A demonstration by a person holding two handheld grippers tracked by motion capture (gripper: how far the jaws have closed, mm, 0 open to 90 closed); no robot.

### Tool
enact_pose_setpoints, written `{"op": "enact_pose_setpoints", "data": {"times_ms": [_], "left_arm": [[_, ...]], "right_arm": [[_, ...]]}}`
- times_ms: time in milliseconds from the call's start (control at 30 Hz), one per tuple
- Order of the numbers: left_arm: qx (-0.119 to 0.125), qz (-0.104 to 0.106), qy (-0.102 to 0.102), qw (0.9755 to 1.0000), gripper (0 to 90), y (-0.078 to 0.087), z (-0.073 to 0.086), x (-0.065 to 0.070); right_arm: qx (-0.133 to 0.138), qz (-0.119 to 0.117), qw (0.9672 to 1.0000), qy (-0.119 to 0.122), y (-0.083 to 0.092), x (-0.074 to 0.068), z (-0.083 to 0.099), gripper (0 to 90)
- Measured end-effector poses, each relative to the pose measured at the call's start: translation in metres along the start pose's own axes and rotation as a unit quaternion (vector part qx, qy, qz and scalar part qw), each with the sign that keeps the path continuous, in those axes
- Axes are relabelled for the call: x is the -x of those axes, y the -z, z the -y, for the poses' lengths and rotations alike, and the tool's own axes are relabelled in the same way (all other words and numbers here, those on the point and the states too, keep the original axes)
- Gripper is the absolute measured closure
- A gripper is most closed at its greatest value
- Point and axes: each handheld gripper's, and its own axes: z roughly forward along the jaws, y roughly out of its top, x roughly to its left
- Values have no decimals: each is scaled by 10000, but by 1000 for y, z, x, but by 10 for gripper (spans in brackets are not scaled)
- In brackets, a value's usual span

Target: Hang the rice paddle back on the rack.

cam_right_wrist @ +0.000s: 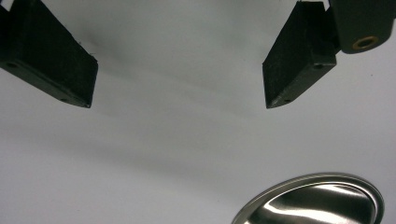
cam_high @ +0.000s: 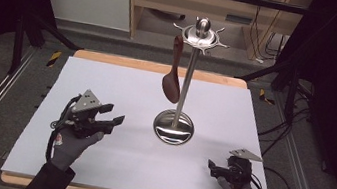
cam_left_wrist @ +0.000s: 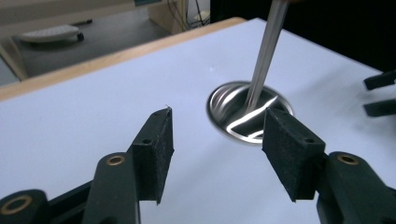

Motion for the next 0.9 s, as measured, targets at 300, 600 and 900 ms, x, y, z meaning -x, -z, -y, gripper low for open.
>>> {"op": "enact_pose_setpoints", "data": {"times_ms": [300,600,900], "left_arm": [[-342,-228,240,9989,400,-5,48,-17],[-592,-740,354,9949,380,2,83,-36],[-685,-1137,488,9899,359,14,102,-54]], "right_arm": [[-25,28,10000,-66,0,0,1,105],[-48,74,10000,-42,0,2,2,102],[-60,123,9999,-62,0,7,3,102]]}}
